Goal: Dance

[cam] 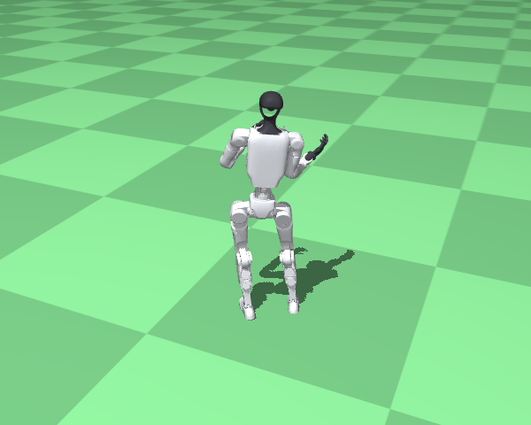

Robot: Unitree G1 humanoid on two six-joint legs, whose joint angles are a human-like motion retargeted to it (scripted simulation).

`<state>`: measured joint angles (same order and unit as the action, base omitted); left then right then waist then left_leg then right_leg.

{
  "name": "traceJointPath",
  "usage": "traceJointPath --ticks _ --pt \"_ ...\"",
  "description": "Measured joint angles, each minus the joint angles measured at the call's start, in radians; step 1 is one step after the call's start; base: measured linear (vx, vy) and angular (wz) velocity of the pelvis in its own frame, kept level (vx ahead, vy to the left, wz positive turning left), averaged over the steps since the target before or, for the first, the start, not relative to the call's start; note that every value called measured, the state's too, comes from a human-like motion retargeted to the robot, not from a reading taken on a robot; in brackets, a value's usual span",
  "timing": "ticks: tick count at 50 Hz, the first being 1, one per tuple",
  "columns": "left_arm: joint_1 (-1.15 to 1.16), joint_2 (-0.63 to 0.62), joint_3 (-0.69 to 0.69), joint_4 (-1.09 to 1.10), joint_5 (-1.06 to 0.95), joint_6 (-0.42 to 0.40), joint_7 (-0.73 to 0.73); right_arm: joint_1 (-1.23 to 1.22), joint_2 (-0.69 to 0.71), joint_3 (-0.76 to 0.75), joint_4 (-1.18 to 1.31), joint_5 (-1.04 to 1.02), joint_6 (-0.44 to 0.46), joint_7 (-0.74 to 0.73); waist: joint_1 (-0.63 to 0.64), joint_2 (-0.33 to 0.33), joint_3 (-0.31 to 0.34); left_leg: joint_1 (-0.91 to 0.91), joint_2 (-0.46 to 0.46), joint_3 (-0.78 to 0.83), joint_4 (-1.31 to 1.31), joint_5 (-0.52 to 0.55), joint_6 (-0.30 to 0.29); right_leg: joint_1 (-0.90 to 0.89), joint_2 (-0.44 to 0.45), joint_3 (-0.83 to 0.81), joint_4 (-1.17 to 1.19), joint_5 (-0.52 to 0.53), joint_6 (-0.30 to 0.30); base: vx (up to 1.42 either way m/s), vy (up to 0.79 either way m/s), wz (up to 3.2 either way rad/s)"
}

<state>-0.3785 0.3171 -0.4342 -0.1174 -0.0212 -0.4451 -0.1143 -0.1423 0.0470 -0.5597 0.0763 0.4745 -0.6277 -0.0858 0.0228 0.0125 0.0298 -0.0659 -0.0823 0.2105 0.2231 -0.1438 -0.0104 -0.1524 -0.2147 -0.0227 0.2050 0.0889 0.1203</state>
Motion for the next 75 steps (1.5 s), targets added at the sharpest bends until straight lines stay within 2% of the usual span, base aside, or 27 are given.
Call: traceJointPath --ticks 3,7,10,12,14,17,21,23,26,30,33,35,37,40,43,45,51,55,58,60,62,65,67,68,70,72,75 --pt "0.034 -0.052 -0.075 0.02 0.033 -0.022 -0.037 0.022 0.023 -0.029 -0.038 -0.12 0.042 0.017 0.02 -0.001 0.013 0.007 -0.004 0.016 0.025 -0.011 0.015 0.018 -0.005 0.017 -0.006 -0.004 0.014 0.08 -0.01 -0.26" --pt "0.107 -0.033 -0.164 0.169 0.177 -0.14 -0.199 0.073 0.113 -0.031 0.092 -0.169 0.01 -0.136 0.056 0.013 0.018 0.036 -0.007 0.05 0.029 -0.024 0.02 0.009 0.005 0.04 0.033 -0.022 0.009 0.14 0.07 -0.49" --pt "0.174 0.042 -0.147 0.232 0.425 -0.168 -0.207 0.034 0.232 -0.013 0.305 0.123 -0.018 -0.193 0.091 0.023 0.02 0.061 -0.018 0.074 0.016 -0.024 0.014 -0.015 0.014 0.083 0.09 -0.038 0.0 0.08 0.09 -0.51" --pt "0.201 0.117 -0.09 0.151 0.474 -0.152 -0.115 -0.002 0.31 0.019 0.391 0.354 -0.02 -0.075 0.108 0.031 0.029 0.07 -0.031 0.083 0.0 -0.017 0.011 -0.037 0.026 0.118 0.125 -0.042 -0.011 -0.05 0.07 -0.31" --pt "0.237 0.165 -0.008 0.049 0.452 -0.118 0.023 -0.003 0.329 0.097 0.438 0.447 -0.031 0.05 0.142 0.033 0.045 0.082 -0.046 0.082 -0.019 -0.008 0.006 -0.053 0.031 0.138 0.154 -0.043 -0.019 -0.06 0.09 -0.11" --pt "0.322 0.172 0.188 -0.129 0.335 -0.003 0.214 -0.035 0.312 0.288 0.462 0.38 -0.03 0.165 0.19 0.043 0.059 0.091 -0.064 0.066 -0.044 0.006 0.004 -0.066 0.028 0.15 0.179 -0.039 -0.017 -0.09 0.09 0.21" --pt "0.418 -0.041 0.497 -0.324 0.079 0.188 0.336 -0.133 0.27 0.588 0.411 0.301 0.043 0.405 0.211 0.044 0.055 0.082 -0.074 0.014 -0.074 0.032 -0.013 -0.07 0.019 0.151 0.196 -0.037 0.01 -0.11 -0.02 0.71" --pt "0.422 -0.17 0.6 -0.391 -0.063 0.213 0.383 -0.168 0.24 0.699 0.375 0.241 0.084 0.534 0.22 0.045 0.054 0.084 -0.069 -0.004 -0.088 0.045 -0.027 -0.068 0.013 0.145 0.211 -0.044 0.022 -0.13 -0.1 1.15" --pt "0.385 -0.337 0.713 -0.412 -0.214 0.079 0.513 -0.194 0.176 0.783 0.328 0.068 0.127 0.683 0.239 0.04 0.055 0.081 -0.055 -0.027 -0.104 0.059 -0.051 -0.075 0.014 0.173 0.258 -0.069 0.059 -0.16 -0.17 1.31" --pt "0.336 -0.477 0.822 -0.213 -0.241 -0.174 0.815 -0.174 0.131 0.771 0.377 -0.232 0.122 0.686 0.259 0.018 0.06 0.091 -0.026 -0.068 -0.121 0.07 -0.08 -0.084 0.044 0.228 0.369 -0.154 0.111 -0.05 -0.32 1.45" --pt "0.344 -0.516 0.873 0.044 -0.248 -0.207 0.986 -0.109 0.122 0.704 0.482 -0.384 0.064 0.657 0.271 -0.018 0.066 0.111 0.006 -0.099 -0.135 0.07 -0.08 -0.052 0.063 0.176 0.414 -0.243 0.106 0.07 -0.42 1.18" --pt "0.353 -0.544 0.892 0.249 -0.288 -0.192 1.002 -0.049 0.131 0.627 0.597 -0.513 0.036 0.637 0.283 -0.044 0.066 0.124 0.036 -0.1 -0.139 0.07 -0.083 -0.027 0.074 0.143 0.42 -0.275 0.103 0.11 -0.43 0.88" --pt "0.343 -0.566 0.923 0.478 -0.433 -0.159 0.93 0.007 0.137 0.528 0.742 -0.68 0.051 0.61 0.259 -0.074 0.06 0.122 0.075 -0.12 -0.128 0.074 -0.084 0.009 0.107 0.146 0.4 -0.286 0.11 0.1 -0.49 0.97" --pt "0.327 -0.546 0.949 0.856 -0.674 -0.116 0.725 0.078 0.105 0.376 0.938 -0.951 0.19 0.567 0.188 -0.112 0.036 0.066 0.146 -0.163 -0.066 0.065 -0.094 0.079 0.124 0.112 0.283 -0.268 0.119 0.0 -0.46 1.04" --pt "0.326 -0.428 0.664 1.134 -1.069 0.085 0.492 0.112 0.015 0.259 1.041 -1.186 0.457 0.557 0.072 -0.134 0.011 -0.049 0.2 -0.225 0.05 0.041 -0.109 0.127 0.127 0.062 0.15 -0.236 0.132 -0.13 -0.36 1.11" --pt "0.295 -0.355 0.415 1.202 -1.182 0.205 0.352 0.137 -0.088 0.213 1.024 -1.273 0.586 0.656 0.004 -0.148 -0.005 -0.116 0.221 -0.247 0.116 0.024 -0.114 0.142 0.138 0.036 0.084 -0.222 0.133 -0.19 -0.25 0.83" --pt "0.092 -0.305 -0.004 0.955 -0.922 0.485 -0.124 0.186 -0.416 0.115 0.651 -1.289 0.707 0.803 -0.136 -0.144 -0.073 -0.2 0.246 -0.258 0.235 -0.06 -0.121 0.136 0.159 0.036 -0.016 -0.186 0.118 -0.09 -0.07 -0.31" --pt "-0.006 -0.345 -0.041 0.657 -0.623 0.489 -0.323 0.173 -0.458 0.031 0.289 -1.054 0.761 0.635 -0.197 -0.114 -0.122 -0.229 0.238 -0.269 0.322 -0.137 -0.131 0.127 0.151 0.03 -0.057 -0.16 0.097 0.02 0.1 -1.02" --pt "-0.117 -0.274 -0.063 0.431 -0.464 0.428 -0.345 0.109 -0.361 -0.021 0.043 -0.854 0.71 0.406 -0.223 -0.068 -0.129 -0.246 0.234 -0.272 0.399 -0.182 -0.122 0.108 0.153 0.086 -0.06 -0.138 0.108 0.03 0.14 -1.0" --pt "-0.17 -0.2 -0.072 0.287 -0.352 0.371 -0.317 0.054 -0.272 -0.042 -0.074 -0.714 0.606 0.234 -0.221 -0.044 -0.121 -0.25 0.233 -0.265 0.449 -0.204 -0.117 0.101 0.15 0.109 -0.061 -0.124 0.105 0.04 0.2 -1.14" --pt "-0.182 -0.145 -0.057 0.188 -0.199 0.301 -0.275 0.01 -0.176 -0.038 -0.128 -0.57 0.417 0.018 -0.204 -0.025 -0.106 -0.246 0.223 -0.242 0.486 -0.216 -0.111 0.099 0.143 0.128 -0.06 -0.111 0.1 0.06 0.26 -1.29" --pt "-0.135 -0.09 -0.033 0.108 0.052 0.165 -0.17 -0.031 -0.019 -0.023 -0.116 -0.385 -0.031 -0.253 -0.163 0.006 -0.072 -0.216 0.207 -0.171 0.494 -0.218 -0.09 0.078 0.128 0.165 -0.034 -0.098 0.091 0.04 0.36 -1.2" --pt "-0.065 -0.075 -0.015 0.113 0.206 0.079 -0.09 -0.029 0.095 -0.02 -0.056 -0.213 -0.26 -0.335 -0.136 0.025 -0.051 -0.185 0.179 -0.126 0.455 -0.205 -0.074 0.048 0.116 0.202 0.005 -0.098 0.092 0.04 0.44 -0.98" --pt "-0.02 -0.068 -0.003 0.133 0.279 0.034 -0.05 -0.026 0.159 -0.014 -0.008 -0.112 -0.316 -0.347 -0.122 0.033 -0.044 -0.167 0.162 -0.106 0.425 -0.197 -0.07 0.03 0.111 0.22 0.029 -0.099 0.091 0.05 0.45 -1.03" --pt "0.089 -0.058 0.03 0.216 0.414 -0.047 0.009 -0.022 0.287 -0.024 0.146 0.062 -0.317 -0.29 -0.081 0.042 -0.035 -0.127 0.121 -0.057 0.356 -0.176 -0.059 -0.01 0.101 0.274 0.078 -0.103 0.09 0.05 0.42 -1.21" --pt "0.206 -0.054 0.081 0.353 0.552 -0.061 0.04 0.015 0.329 -0.058 0.405 0.154 -0.253 -0.171 -0.042 0.041 -0.027 -0.092 0.085 -0.02 0.282 -0.147 -0.053 -0.042 0.092 0.312 0.117 -0.104 0.084 0.06 0.38 -1.05" --pt "0.362 -0.067 0.182 0.577 0.743 0.004 0.061 0.05 0.31 -0.045 0.85 0.28 -0.017 0.057 0.022 0.035 -0.027 -0.055 0.035 0.026 0.162 -0.093 -0.043 -0.093 0.076 0.343 0.156 -0.101 0.082 -0.01 0.3 -0.64"
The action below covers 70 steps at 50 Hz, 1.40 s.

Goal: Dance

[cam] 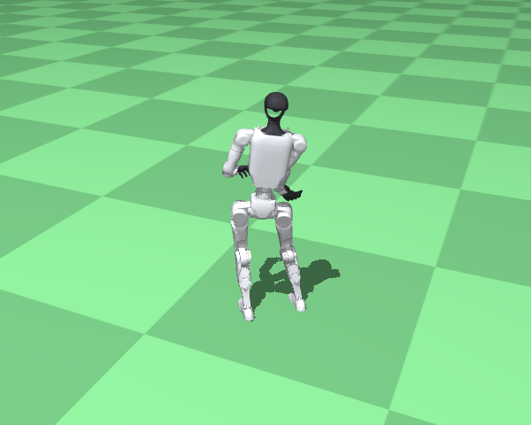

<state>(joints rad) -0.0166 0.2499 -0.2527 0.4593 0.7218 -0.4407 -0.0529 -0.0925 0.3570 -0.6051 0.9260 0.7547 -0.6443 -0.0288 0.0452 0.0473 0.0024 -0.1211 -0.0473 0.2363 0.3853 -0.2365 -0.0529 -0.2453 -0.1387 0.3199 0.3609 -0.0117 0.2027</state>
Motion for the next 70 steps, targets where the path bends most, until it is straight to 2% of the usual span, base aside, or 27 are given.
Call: traceJointPath --ticks 3,5,8,10,12,15,17,20,22,25,28,30,32,33,35,37,38,43,48,51,55,58,61,62,65,68,70 --pt "0.109 0.005 0.114 0.064 -0.003 0.119 0.013 -0.018 -0.035 0.143 0.28 -0.053 0.295 0.236 0.071 0.003 0.004 0.026 -0.031 0.005 -0.11 0.054 -0.002 -0.038 -0.004 -0.009 0.026 -0.001 0.013 -0.07 0.13 -0.14" --pt "0.164 -0.003 0.221 0.001 -0.11 0.178 0.029 -0.057 -0.053 0.298 0.324 -0.126 0.42 0.359 0.123 0.006 0.021 0.052 -0.039 0.005 -0.17 0.084 -0.003 -0.048 -0.003 -0.026 0.048 -0.003 0.015 -0.09 -0.04 0.42" --pt "0.175 -0.033 0.38 -0.218 -0.424 0.32 0.068 -0.157 -0.08 0.493 0.226 -0.372 0.479 0.511 0.171 -0.005 0.055 0.087 -0.049 -0.003 -0.221 0.113 -0.014 -0.04 -0.018 -0.059 0.088 -0.019 0.018 -0.12 -0.12 1.1" --pt "0.132 -0.074 0.429 -0.392 -0.672 0.411 0.106 -0.232 -0.095 0.582 0.112 -0.536 0.499 0.608 0.202 -0.015 0.074 0.097 -0.06 -0.056 -0.232 0.124 -0.028 -0.018 -0.04 -0.091 0.111 -0.037 0.022 -0.13 -0.14 1.66" --pt "0.052 -0.135 0.45 -0.574 -0.88 0.405 0.184 -0.29 -0.123 0.64 -0.056 -0.618 0.503 0.73 0.228 -0.02 0.081 0.096 -0.051 -0.103 -0.24 0.134 -0.04 0.004 -0.055 -0.133 0.129 -0.058 0.03 -0.14 -0.18 1.88" --pt "-0.093 -0.232 0.49 -0.799 -1.033 0.267 0.301 -0.346 -0.165 0.719 -0.31 -0.637 0.492 0.835 0.25 -0.038 0.076 0.091 -0.018 -0.144 -0.251 0.141 -0.055 0.037 -0.059 -0.191 0.133 -0.084 0.032 -0.12 -0.3 1.68" --pt "-0.163 -0.252 0.522 -0.902 -1.027 0.135 0.402 -0.359 -0.192 0.771 -0.46 -0.641 0.463 0.82 0.247 -0.058 0.081 0.08 0.011 -0.156 -0.24 0.133 -0.066 0.071 -0.058 -0.222 0.108 -0.096 0.026 -0.03 -0.41 1.29" --pt "-0.177 -0.248 0.56 -0.98 -0.935 -0.034 0.588 -0.337 -0.225 0.838 -0.628 -0.689 0.366 0.728 0.204 -0.093 0.102 0.046 0.063 -0.196 -0.186 0.123 -0.084 0.136 -0.039 -0.249 0.054 -0.107 0.02 -0.01 -0.44 1.3" --pt "-0.121 -0.268 0.556 -0.97 -0.883 -0.096 0.736 -0.286 -0.234 0.864 -0.664 -0.764 0.272 0.628 0.153 -0.107 0.106 -0.001 0.095 -0.24 -0.123 0.113 -0.087 0.176 -0.032 -0.282 0.009 -0.11 0.025 -0.04 -0.37 1.41" --pt "0.008 -0.345 0.512 -0.818 -0.882 -0.157 0.816 -0.178 -0.246 0.858 -0.599 -0.866 0.128 0.446 0.065 -0.122 0.09 -0.102 0.145 -0.282 -0.008 0.102 -0.076 0.228 -0.02 -0.365 -0.072 -0.112 0.04 -0.05 -0.32 1.54" --pt "0.082 -0.461 0.508 -0.415 -0.99 -0.14 0.648 -0.035 -0.25 0.781 -0.389 -0.971 0.006 0.333 0.01 -0.111 0.051 -0.208 0.195 -0.29 0.118 0.093 -0.089 0.252 0.032 -0.38 -0.119 -0.112 0.054 0.0 -0.16 1.02" --pt "0.082 -0.486 0.537 -0.098 -1.122 -0.066 0.519 0.033 -0.245 0.685 -0.192 -1.047 0.028 0.257 0.003 -0.107 0.032 -0.23 0.229 -0.241 0.166 0.085 -0.084 0.273 0.049 -0.387 -0.146 -0.109 0.05 0.05 -0.03 0.3" --pt "0.064 -0.462 0.515 0.082 -1.372 0.052 0.425 0.031 -0.226 0.608 -0.019 -1.03 0.111 0.239 -0.007 -0.108 0.028 -0.217 0.238 -0.234 0.162 0.079 -0.082 0.294 0.058 -0.419 -0.167 -0.105 0.03 0.03 0.05 0.25" --pt "0.058 -0.489 0.508 0.094 -1.475 0.072 0.4 0.022 -0.212 0.589 0.027 -0.979 0.146 0.291 -0.01 -0.114 0.028 -0.204 0.232 -0.253 0.142 0.073 -0.096 0.301 0.063 -0.429 -0.173 -0.102 0.022 0.0 0.0 0.0" --pt "0.046 -0.545 0.546 0.043 -1.557 -0.029 0.362 -0.004 -0.177 0.541 0.059 -0.845 0.201 0.411 -0.004 -0.12 0.025 -0.171 0.223 -0.274 0.106 0.067 -0.119 0.305 0.064 -0.434 -0.176 -0.099 0.008 0.03 0.02 -0.24" --pt "0.014 -0.504 0.587 -0.066 -1.482 -0.157 0.398 -0.047 -0.16 0.548 -0.013 -0.761 0.171 0.44 0.018 -0.106 0.021 -0.126 0.235 -0.259 0.055 0.076 -0.13 0.296 0.07 -0.409 -0.161 -0.098 -0.001 0.06 0.05 -0.84" --pt "0.003 -0.465 0.589 -0.155 -1.42 -0.184 0.429 -0.074 -0.154 0.587 -0.08 -0.744 0.147 0.426 0.024 -0.099 0.022 -0.102 0.245 -0.247 0.024 0.082 -0.136 0.288 0.076 -0.388 -0.152 -0.096 -0.004 0.02 0.09 -0.94" --pt "-0.066 -0.308 0.633 -0.631 -1.19 -0.114 0.422 -0.171 -0.134 0.848 -0.493 -0.796 0.195 0.377 0.019 -0.078 0.009 -0.014 0.268 -0.193 -0.101 0.111 -0.134 0.272 0.097 -0.332 -0.152 -0.085 -0.021 -0.05 0.07 -0.68" --pt "-0.045 -0.202 0.677 -0.819 -1.058 -0.063 0.504 -0.2 -0.182 0.961 -0.68 -0.81 0.227 0.445 0.01 -0.069 0.021 -0.003 0.283 -0.176 -0.118 0.108 -0.136 0.28 0.104 -0.314 -0.177 -0.075 -0.017 -0.02 0.0 -0.11" --pt "0.058 -0.215 0.67 -0.791 -0.968 -0.069 0.64 -0.149 -0.224 0.97 -0.638 -0.798 0.188 0.472 -0.011 -0.08 0.039 -0.052 0.276 -0.214 -0.039 0.074 -0.129 0.287 0.102 -0.319 -0.192 -0.071 -0.01 -0.02 -0.08 0.21" --pt "0.146 -0.347 0.622 -0.514 -0.97 -0.095 0.721 -0.037 -0.256 0.899 -0.388 -0.89 0.132 0.492 -0.013 -0.077 0.043 -0.123 0.259 -0.274 0.091 0.006 -0.131 0.278 0.1 -0.324 -0.19 -0.071 0.006 -0.01 0.0 0.0" --pt "0.14 -0.484 0.6 -0.134 -1.318 -0.017 0.535 0.013 -0.281 0.763 -0.066 -1.051 0.21 0.471 0.007 -0.072 0.052 -0.159 0.227 -0.333 0.206 -0.047 -0.159 0.266 0.09 -0.286 -0.17 -0.073 0.032 -0.01 0.08 -0.43" --pt "0.149 -0.55 0.573 0.014 -1.543 0.03 0.338 0.02 -0.297 0.682 0.066 -1.059 0.233 0.531 0.012 -0.065 0.067 -0.173 0.187 -0.386 0.255 -0.071 -0.141 0.256 0.071 -0.271 -0.161 -0.067 0.039 0.05 0.09 -0.41" --pt "0.157 -0.547 0.555 0.035 -1.551 0.021 0.293 0.013 -0.3 0.667 0.081 -1.032 0.218 0.544 0.013 -0.058 0.069 -0.17 0.175 -0.393 0.253 -0.075 -0.133 0.25 0.063 -0.269 -0.159 -0.063 0.038 0.07 0.15 -0.55" --pt "0.175 -0.453 0.433 0.043 -1.365 -0.048 0.24 -0.039 -0.32 0.67 0.025 -0.916 0.092 0.529 0.012 -0.029 0.068 -0.136 0.145 -0.337 0.189 -0.082 -0.07 0.211 0.038 -0.255 -0.133 -0.045 0.036 0.0 0.28 -0.83" --pt "0.148 -0.307 0.276 -0.104 -1.231 -0.02 0.177 -0.088 -0.319 0.723 -0.145 -0.881 0.011 0.441 0.009 0.006 0.062 -0.105 0.095 -0.346 0.117 -0.086 -0.076 0.144 0.031 -0.216 -0.06 -0.03 0.025 -0.02 0.37 -1.07" --pt "0.118 -0.259 0.228 -0.248 -1.194 0.015 0.198 -0.115 -0.302 0.753 -0.281 -0.899 0.017 0.381 0.023 0.008 0.038 -0.095 0.061 -0.327 0.073 -0.095 -0.069 0.081 0.026 -0.172 0.004 -0.01 0.008 0.03 0.36 -1.39"
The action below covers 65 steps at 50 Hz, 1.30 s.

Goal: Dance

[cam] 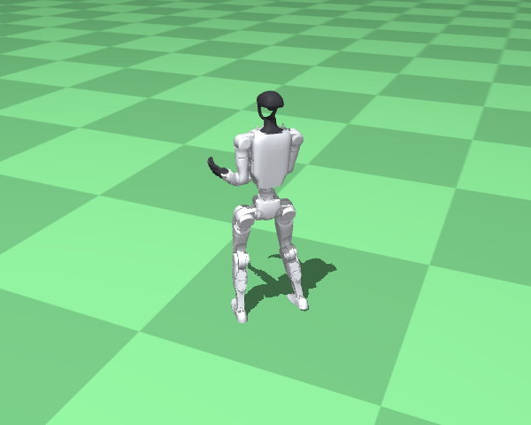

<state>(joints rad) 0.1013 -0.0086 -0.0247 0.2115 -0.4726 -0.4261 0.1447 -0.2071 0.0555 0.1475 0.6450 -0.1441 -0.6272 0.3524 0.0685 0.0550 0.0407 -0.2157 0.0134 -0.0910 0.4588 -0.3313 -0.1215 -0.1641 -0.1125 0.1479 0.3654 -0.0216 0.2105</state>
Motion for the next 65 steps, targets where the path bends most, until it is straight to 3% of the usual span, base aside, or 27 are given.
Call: traceJointPath --ticks 3,6,7,10,12,13,15,17,18,20,23,25,30,35,40,41,44,47,50,53,56,57,61,65 --pt "-0.086 -0.008 0.021 -0.204 0.049 -0.062 0.103 -0.019 0.007 -0.008 -0.199 -0.007 0.03 -0.089 0.008 0.001 -0.042 0.009 -0.014 0.033 -0.054 0.007 0.03 -0.104 0.011 0.06 0.138 0.097 -0.028 0.12 0.26 -0.74" --pt "-0.198 -0.017 0.043 -0.351 0.136 -0.148 0.164 -0.044 0.003 -0.069 -0.371 0.078 0.011 -0.204 0.008 0.015 -0.055 0.02 -0.015 0.013 -0.099 0.056 0.035 -0.187 0.084 0.195 0.292 0.184 -0.055 0.08 0.11 0.33" --pt "-0.229 -0.012 0.04 -0.393 0.173 -0.159 0.193 -0.053 -0.007 -0.102 -0.428 0.118 -0.007 -0.242 0.003 0.017 -0.056 0.025 -0.013 0.002 -0.113 0.068 0.033 -0.2 0.106 0.229 0.322 0.168 -0.061 0.07 0.0 1.15" --pt "-0.265 0.015 0.037 -0.499 0.301 -0.179 0.293 -0.056 -0.05 -0.251 -0.572 0.236 -0.087 -0.361 -0.02 -0.003 -0.056 0.047 -0.01 -0.011 -0.141 0.103 0.04 -0.159 0.122 0.291 0.267 0.029 0.04 0.19 -0.18 1.43" --pt "-0.247 0.045 0.057 -0.542 0.382 -0.2 0.362 -0.023 -0.078 -0.388 -0.639 0.277 -0.148 -0.476 -0.044 -0.019 -0.04 0.08 0.016 -0.056 -0.139 0.106 0.028 -0.066 0.151 0.278 0.125 0.011 0.051 0.3 -0.38 1.78" --pt "-0.232 0.046 0.067 -0.559 0.42 -0.206 0.405 0.002 -0.092 -0.455 -0.668 0.283 -0.173 -0.547 -0.054 -0.045 -0.039 0.084 -0.009 -0.048 -0.147 0.12 0.043 -0.04 0.124 0.3 0.048 0.007 0.051 0.25 -0.3 2.03" --pt "-0.187 0.062 0.097 -0.585 0.499 -0.212 0.485 0.071 -0.1 -0.6 -0.709 0.261 -0.22 -0.689 -0.105 -0.068 -0.032 0.106 0.023 -0.117 -0.137 0.116 0.026 0.095 0.213 0.434 -0.024 -0.029 0.051 0.24 -0.41 2.16" --pt "-0.121 0.067 0.146 -0.604 0.587 -0.222 0.57 0.154 -0.09 -0.741 -0.727 0.163 -0.251 -0.87 -0.089 -0.109 -0.044 0.065 0.006 -0.097 -0.13 0.146 0.052 0.065 0.083 0.125 -0.034 -0.081 0.014 0.01 -0.29 1.3" --pt "-0.085 0.07 0.168 -0.603 0.62 -0.23 0.604 0.2 -0.078 -0.816 -0.722 0.127 -0.256 -0.948 -0.089 -0.119 -0.041 0.054 0.014 -0.115 -0.118 0.152 0.051 0.093 0.119 0.204 -0.06 -0.071 0.026 -0.03 -0.36 1.49" --pt "-0.024 0.079 0.215 -0.588 0.667 -0.228 0.666 0.282 -0.051 -0.956 -0.697 0.07 -0.259 -1.068 -0.073 -0.13 -0.032 0.021 0.036 -0.144 -0.082 0.154 0.053 0.114 0.092 0.077 -0.085 -0.087 0.005 -0.09 -0.37 1.55" --pt "0.071 0.128 0.287 -0.565 0.691 -0.188 0.714 0.409 -0.034 -1.095 -0.601 0.004 -0.231 -1.114 -0.069 -0.165 -0.027 -0.039 0.03 -0.175 -0.029 0.174 0.056 0.128 0.091 0.01 -0.115 -0.102 -0.019 -0.13 -0.33 1.21" --pt "0.146 0.197 0.329 -0.54 0.699 -0.18 0.71 0.497 -0.028 -1.163 -0.51 -0.026 -0.21 -1.073 -0.059 -0.171 -0.016 -0.051 0.032 -0.162 -0.01 0.191 0.013 0.134 0.107 0.019 -0.118 -0.102 -0.019 -0.03 -0.21 0.81" --pt "0.335 0.396 0.431 -0.47 0.687 -0.102 0.566 0.64 -0.089 -1.265 -0.237 -0.055 -0.184 -0.83 -0.062 -0.166 -0.011 -0.051 0.139 0.142 0.022 0.189 0.033 0.118 0.112 -0.046 -0.148 -0.091 -0.042 -0.13 -0.04 0.55" --pt "0.495 0.556 0.477 -0.399 0.744 -0.119 0.402 0.79 -0.193 -1.172 -0.056 -0.074 -0.172 -0.602 -0.052 -0.181 -0.014 -0.042 0.044 0.019 0.163 0.175 0.034 0.104 0.073 -0.016 -0.186 -0.061 -0.038 -0.01 0.12 -0.12" --pt "0.555 0.61 0.367 -0.364 0.785 -0.173 0.289 0.854 -0.268 -0.94 -0.003 -0.077 -0.209 -0.403 -0.02 -0.169 0.002 0.047 -0.032 -0.004 0.031 0.135 0.045 0.09 0.045 0.026 -0.21 -0.03 -0.055 0.02 0.29 -0.36" --pt "0.553 0.601 0.334 -0.351 0.803 -0.178 0.279 0.836 -0.272 -0.881 0.0 -0.062 -0.222 -0.367 -0.021 -0.162 0.004 0.069 -0.028 0.044 -0.002 0.115 0.07 0.092 0.036 0.028 -0.213 -0.024 -0.059 0.12 0.41 -0.34" --pt "0.507 0.529 0.209 -0.284 0.856 -0.188 0.264 0.737 -0.267 -0.671 -0.006 0.02 -0.284 -0.27 -0.025 -0.12 0.015 0.143 -0.026 0.124 -0.118 0.115 0.106 0.086 0.04 0.057 -0.196 -0.008 -0.074 0.12 0.5 -0.48" --pt "0.383 0.377 0.066 -0.153 0.893 -0.18 0.268 0.575 -0.224 -0.419 -0.048 0.107 -0.353 -0.214 -0.02 -0.086 0.016 0.166 -0.075 0.104 -0.186 0.15 0.094 0.032 0.052 0.152 -0.13 0.008 -0.094 0.01 0.51 -1.06" --pt "0.214 0.23 -0.047 -0.041 0.915 -0.162 0.288 0.374 -0.13 -0.181 -0.104 0.149 -0.404 -0.197 -0.01 -0.043 -0.022 0.162 -0.086 0.173 -0.253 0.177 0.104 -0.07 0.089 0.231 -0.025 0.034 -0.16 0.03 0.56 -0.94" --pt "0.039 0.155 -0.12 -0.029 0.959 -0.129 0.431 0.16 -0.028 0.025 -0.168 0.154 -0.427 -0.295 -0.007 -0.006 -0.033 0.158 -0.092 0.173 -0.27 0.189 0.103 -0.154 0.127 0.266 0.123 0.094 -0.231 0.1 0.42 -0.6" --pt "-0.183 0.071 -0.141 -0.019 1.058 -0.098 0.624 -0.016 0.075 0.101 -0.262 0.043 -0.399 -0.438 0.018 0.003 -0.038 0.144 -0.104 0.179 -0.266 0.192 0.11 -0.26 0.167 0.253 0.302 0.169 -0.378 0.05 0.25 -0.27" --pt "-0.261 0.044 -0.146 -0.009 1.089 -0.086 0.674 -0.073 0.084 0.104 -0.301 -0.011 -0.37 -0.5 0.028 -0.002 -0.037 0.138 -0.112 0.177 -0.26 0.193 0.117 -0.283 0.178 0.256 0.346 0.189 -0.385 0.05 0.21 0.31" --pt "-0.492 -0.044 -0.114 -0.012 1.116 -0.065 0.714 -0.239 0.078 -0.005 -0.42 -0.263 -0.248 -0.717 0.027 -0.036 -0.03 0.127 -0.152 0.123 -0.225 0.199 0.14 -0.216 0.269 0.339 0.358 0.121 -0.082 0.09 0.03 0.88" --pt "-0.601 -0.012 -0.037 -0.116 1.099 -0.041 0.675 -0.313 -0.032 -0.197 -0.517 -0.376 -0.177 -0.827 -0.041 -0.08 -0.027 0.147 -0.17 0.088 -0.205 0.2 0.143 -0.087 0.281 0.288 0.168 0.079 0.051 0.22 -0.14 1.24"
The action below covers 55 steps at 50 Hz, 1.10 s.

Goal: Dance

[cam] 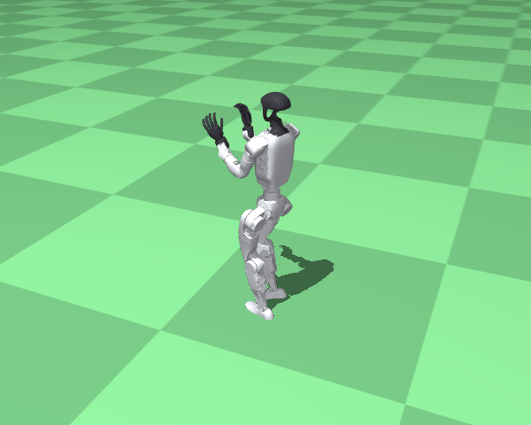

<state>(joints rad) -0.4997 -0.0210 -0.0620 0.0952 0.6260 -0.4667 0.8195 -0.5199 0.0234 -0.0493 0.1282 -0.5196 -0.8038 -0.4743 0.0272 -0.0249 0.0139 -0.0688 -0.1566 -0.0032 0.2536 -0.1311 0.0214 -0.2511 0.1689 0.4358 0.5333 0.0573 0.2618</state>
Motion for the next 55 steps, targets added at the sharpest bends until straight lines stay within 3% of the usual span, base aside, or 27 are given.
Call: traceJointPath --ticks 2,3,4,5,8,10,12,15,17,19,23,27,32,35,38,39,40,42,43,45,47,50,52,55 --pt "-0.005 0.054 0.062 -0.097 -0.018 0.016 -0.05 -0.006 -0.051 -0.097 -0.04 -0.026 0.057 -0.024 -0.073 -0.017 -0.006 0.01 -0.012 -0.024 -0.012 0.012 0.001 0.051 0.024 0.05 -0.116 -0.005 -0.087 0.25 -0.13 1.82" --pt "0.003 0.083 0.096 -0.148 -0.027 0.025 -0.073 0.001 -0.079 -0.145 -0.059 -0.031 0.082 -0.031 -0.121 -0.024 -0.012 0.013 -0.013 -0.048 -0.013 0.01 -0.009 0.097 0.059 0.172 -0.179 -0.029 -0.087 0.3 -0.17 1.81" --pt "0.025 0.115 0.137 -0.212 -0.045 0.037 -0.103 0.018 -0.106 -0.193 -0.086 -0.027 0.107 -0.035 -0.142 -0.032 -0.019 0.011 -0.005 -0.041 -0.008 -0.008 -0.025 0.115 0.01 0.028 -0.207 -0.067 -0.128 0.31 -0.2 1.26" --pt "0.053 0.15 0.183 -0.283 -0.067 0.052 -0.138 0.041 -0.132 -0.239 -0.116 -0.018 0.133 -0.038 -0.15 -0.041 -0.028 0.006 0.006 -0.018 -0.001 -0.034 -0.045 0.119 -0.082 -0.249 -0.217 -0.111 -0.189 0.27 -0.22 1.21" --pt "0.139 0.183 0.286 -0.404 -0.084 0.061 -0.187 0.191 -0.206 -0.45 -0.198 0.001 0.169 -0.075 -0.23 -0.06 -0.049 -0.019 0.022 -0.028 0.025 -0.067 -0.044 0.16 -0.076 -0.157 -0.301 -0.106 -0.131 0.18 -0.26 2.12" --pt "0.21 0.2 0.333 -0.47 -0.118 0.08 -0.224 0.32 -0.213 -0.605 -0.253 0.019 0.203 -0.1 -0.251 -0.086 -0.045 -0.032 0.024 -0.031 0.057 -0.085 -0.006 0.19 -0.126 -0.294 -0.348 -0.118 -0.139 0.05 -0.29 2.01" --pt "0.287 0.226 0.371 -0.511 -0.167 0.1 -0.258 0.449 -0.177 -0.745 -0.285 0.033 0.231 -0.112 -0.242 -0.119 -0.053 -0.058 0.025 0.009 0.099 -0.092 0.02 0.214 -0.136 -0.324 -0.373 -0.134 -0.141 0.08 -0.29 1.39" --pt "0.414 0.265 0.407 -0.525 -0.225 0.099 -0.275 0.636 -0.087 -0.933 -0.294 0.04 0.248 -0.139 -0.164 -0.125 -0.05 -0.065 0.123 0.213 0.186 -0.106 0.013 0.228 -0.119 -0.294 -0.381 -0.145 -0.109 0.21 -0.26 0.59" --pt "0.508 0.293 0.429 -0.511 -0.239 0.055 -0.237 0.72 -0.035 -1.037 -0.251 0.033 0.247 -0.162 -0.114 -0.123 -0.012 -0.01 0.197 0.354 0.212 -0.12 0.036 0.266 -0.12 -0.302 -0.381 -0.145 -0.082 0.23 -0.21 0.3" --pt "0.615 0.317 0.473 -0.498 -0.227 -0.006 -0.14 0.764 0.002 -1.102 -0.175 0.016 0.242 -0.18 -0.114 -0.12 0.009 -0.037 0.176 0.257 0.261 -0.104 0.016 0.277 -0.119 -0.299 -0.382 -0.141 -0.062 0.06 -0.14 0.16" --pt "0.831 0.36 0.571 -0.409 -0.136 -0.083 0.075 0.855 0.019 -1.129 0.016 -0.011 0.216 -0.219 -0.132 -0.122 -0.026 -0.166 0.144 0.143 0.421 -0.056 0.007 0.222 -0.14 -0.256 -0.371 -0.125 -0.042 -0.01 0.02 -0.68" --pt "1.011 0.42 0.603 -0.299 -0.1 -0.108 0.028 0.958 -0.002 -1.134 0.205 -0.006 0.214 -0.2 -0.052 -0.122 0.008 -0.197 0.041 -0.027 0.511 -0.002 0.005 0.203 -0.164 -0.182 -0.351 -0.093 -0.04 0.04 0.16 -1.58" --pt "1.152 0.442 0.551 -0.209 -0.159 -0.17 -0.074 1.076 -0.045 -0.993 0.36 0.027 0.17 0.008 0.014 -0.121 0.071 -0.094 -0.108 -0.272 0.432 -0.005 -0.099 0.176 -0.189 -0.109 -0.344 -0.026 -0.058 -0.02 0.27 -1.79" --pt "1.187 0.435 0.427 -0.16 -0.2 -0.202 -0.151 1.102 -0.078 -0.835 0.404 0.023 0.121 0.143 0.074 -0.121 0.108 -0.016 -0.21 -0.373 0.319 0.007 -0.022 0.141 -0.195 -0.009 -0.351 0.052 -0.083 -0.06 0.47 -2.83" --pt "1.141 0.374 0.28 -0.084 -0.215 -0.21 -0.244 1.021 -0.101 -0.647 0.437 0.065 0.023 0.193 0.097 -0.103 0.134 0.038 -0.208 -0.215 0.178 -0.025 0.129 0.116 -0.152 0.136 -0.376 0.151 -0.09 -0.2 0.58 -2.8" --pt "1.108 0.342 0.231 -0.05 -0.221 -0.211 -0.271 0.973 -0.104 -0.571 0.446 0.084 -0.031 0.209 0.087 -0.091 0.135 0.059 -0.19 -0.173 0.126 -0.024 0.146 0.104 -0.127 0.17 -0.382 0.181 -0.096 -0.32 0.55 -2.53" --pt "1.07 0.307 0.183 -0.013 -0.229 -0.213 -0.3 0.92 -0.107 -0.491 0.454 0.104 -0.092 0.226 0.073 -0.077 0.135 0.08 -0.173 -0.147 0.075 -0.02 0.145 0.09 -0.101 0.197 -0.385 0.209 -0.103 -0.35 0.51 -3.08" --pt "0.966 0.231 0.113 0.045 -0.247 -0.202 -0.335 0.787 -0.11 -0.283 0.468 0.139 -0.218 0.268 0.08 -0.06 0.13 0.03 -0.163 -0.086 0.057 -0.015 0.122 0.006 -0.077 0.104 -0.317 0.197 -0.233 -0.44 0.51 -3.91" --pt "0.91 0.213 0.084 0.052 -0.256 -0.188 -0.334 0.713 -0.103 -0.174 0.468 0.148 -0.264 0.283 0.079 -0.044 0.111 -0.013 -0.128 -0.031 0.053 -0.02 0.107 -0.06 -0.052 0.049 -0.248 0.131 -0.298 -0.52 0.56 -3.83" --pt "0.809 0.247 0.017 0.022 -0.267 -0.157 -0.3 0.564 -0.08 0.032 0.448 0.152 -0.312 0.284 0.066 -0.026 0.081 -0.067 -0.074 0.084 0.044 -0.033 0.091 -0.163 -0.03 -0.037 -0.094 0.073 -0.273 -0.5 0.5 -3.2" --pt "0.688 0.25 -0.032 0.003 -0.197 -0.128 -0.227 0.422 -0.049 0.216 0.38 0.14 -0.313 0.259 0.086 -0.019 0.054 -0.108 -0.016 0.182 0.045 -0.045 0.059 -0.239 0.009 -0.065 0.103 0.042 -0.313 -0.39 0.42 -2.98" --pt "0.523 0.188 -0.067 0.013 -0.049 -0.162 -0.073 0.27 0.015 0.381 0.242 0.061 -0.26 0.2 0.126 -0.004 0.027 -0.132 0.066 0.287 0.065 -0.061 0.042 -0.255 0.06 -0.048 0.387 -0.023 -0.29 -0.21 0.35 -2.3" --pt "0.417 0.127 -0.106 0.046 0.009 -0.167 -0.019 0.188 0.042 0.399 0.167 -0.045 -0.19 0.147 0.148 0.01 0.034 -0.124 0.097 0.305 0.09 -0.068 0.04 -0.216 0.0 -0.104 0.524 -0.063 -0.285 -0.12 0.31 -1.34" --pt "0.24 0.007 -0.098 0.097 0.068 -0.146 -0.059 0.051 0.024 0.362 0.108 -0.225 -0.045 0.068 0.174 0.021 0.032 -0.122 0.117 0.314 0.085 -0.064 0.043 -0.12 -0.112 -0.152 0.609 -0.102 -0.241 -0.33 0.32 -0.86"
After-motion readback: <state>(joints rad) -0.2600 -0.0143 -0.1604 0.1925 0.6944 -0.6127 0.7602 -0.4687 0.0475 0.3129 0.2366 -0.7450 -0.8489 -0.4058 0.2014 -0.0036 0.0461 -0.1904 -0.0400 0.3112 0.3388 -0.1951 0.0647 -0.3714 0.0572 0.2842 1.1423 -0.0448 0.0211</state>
